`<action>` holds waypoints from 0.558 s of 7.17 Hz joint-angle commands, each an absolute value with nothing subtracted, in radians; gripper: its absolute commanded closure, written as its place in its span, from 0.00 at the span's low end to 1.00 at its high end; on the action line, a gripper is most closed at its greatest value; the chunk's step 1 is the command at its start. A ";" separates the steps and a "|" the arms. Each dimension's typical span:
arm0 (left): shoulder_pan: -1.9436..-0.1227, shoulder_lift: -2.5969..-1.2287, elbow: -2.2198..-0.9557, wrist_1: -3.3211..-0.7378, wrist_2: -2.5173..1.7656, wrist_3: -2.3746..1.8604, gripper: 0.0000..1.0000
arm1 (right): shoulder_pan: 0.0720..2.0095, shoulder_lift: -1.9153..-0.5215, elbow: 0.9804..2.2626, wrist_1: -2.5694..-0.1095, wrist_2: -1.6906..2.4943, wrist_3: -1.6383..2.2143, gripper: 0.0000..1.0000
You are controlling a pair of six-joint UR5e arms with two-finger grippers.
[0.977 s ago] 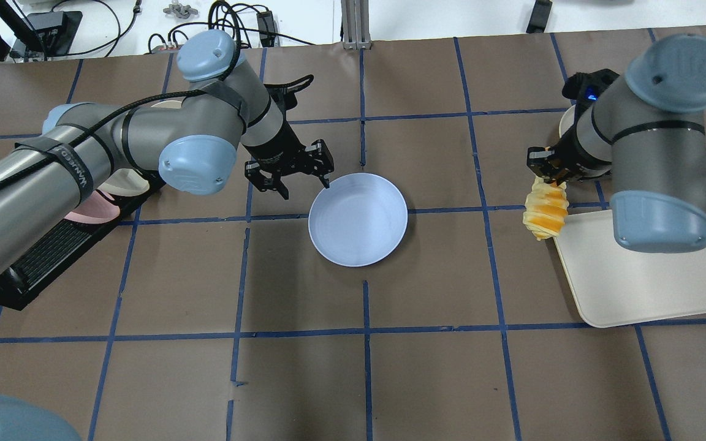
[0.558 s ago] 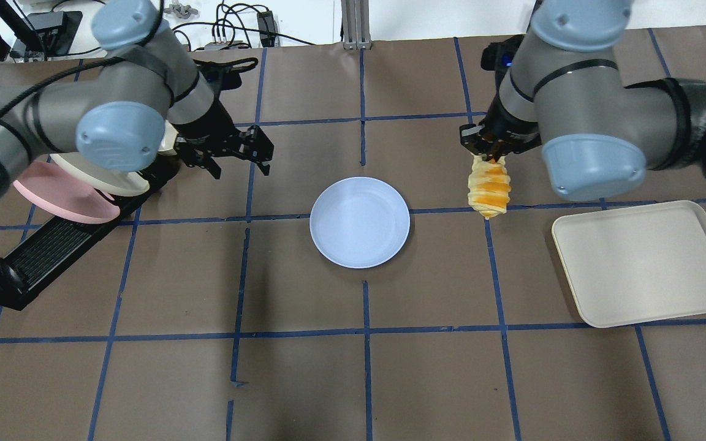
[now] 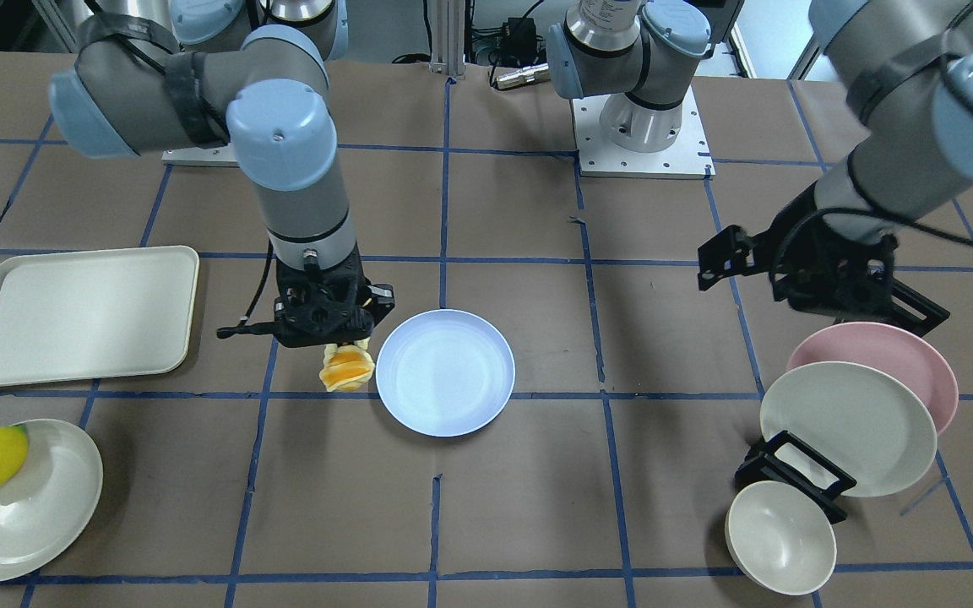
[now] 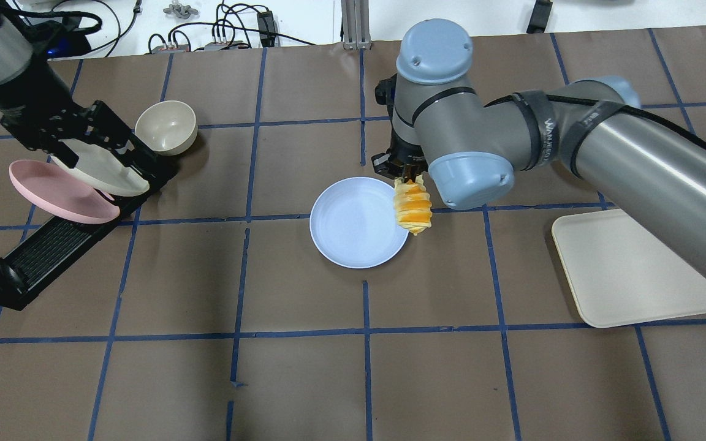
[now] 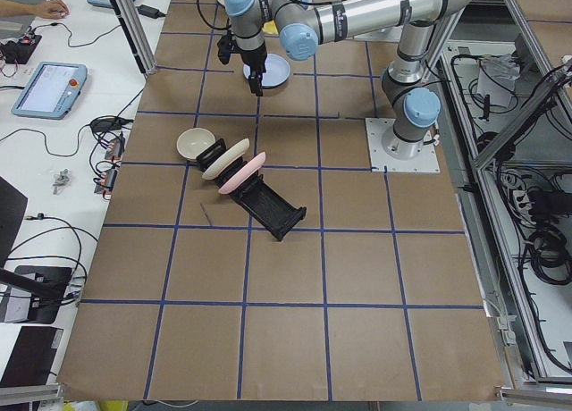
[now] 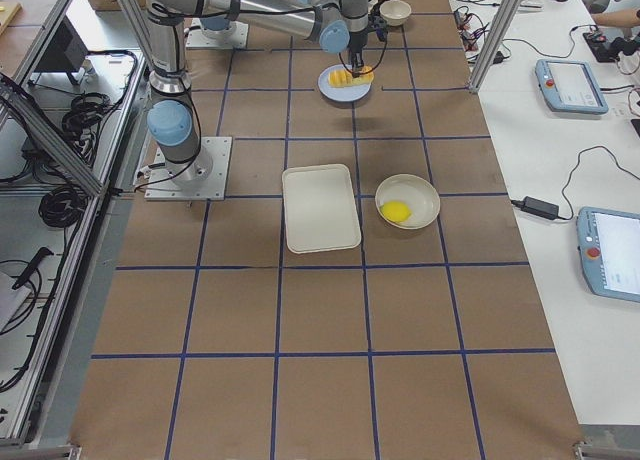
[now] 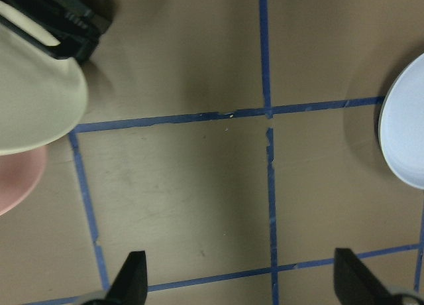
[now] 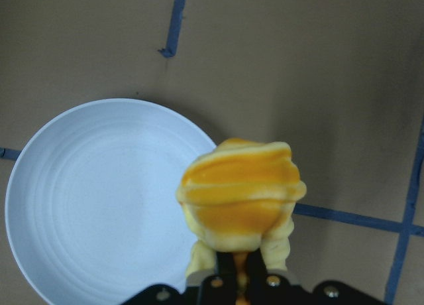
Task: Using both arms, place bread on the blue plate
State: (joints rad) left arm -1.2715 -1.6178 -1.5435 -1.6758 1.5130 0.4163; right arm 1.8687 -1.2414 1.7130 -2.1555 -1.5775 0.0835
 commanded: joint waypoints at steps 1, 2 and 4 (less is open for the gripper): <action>-1.241 -1.501 -1.540 -1.764 1.522 0.439 0.00 | 1.931 -1.145 1.709 -2.287 -1.582 0.092 0.92; -1.236 -1.499 -1.554 -1.758 1.519 0.445 0.00 | 1.945 -1.131 1.703 -2.293 -1.580 0.103 0.91; -1.249 -1.500 -1.542 -1.772 1.522 0.364 0.01 | 1.954 -1.120 1.700 -2.295 -1.577 0.104 0.90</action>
State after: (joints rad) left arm -1.2458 -1.5042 -1.5434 -1.7642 1.5196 0.4048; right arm 1.9477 -1.1293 1.7014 -2.2903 -1.5787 0.1017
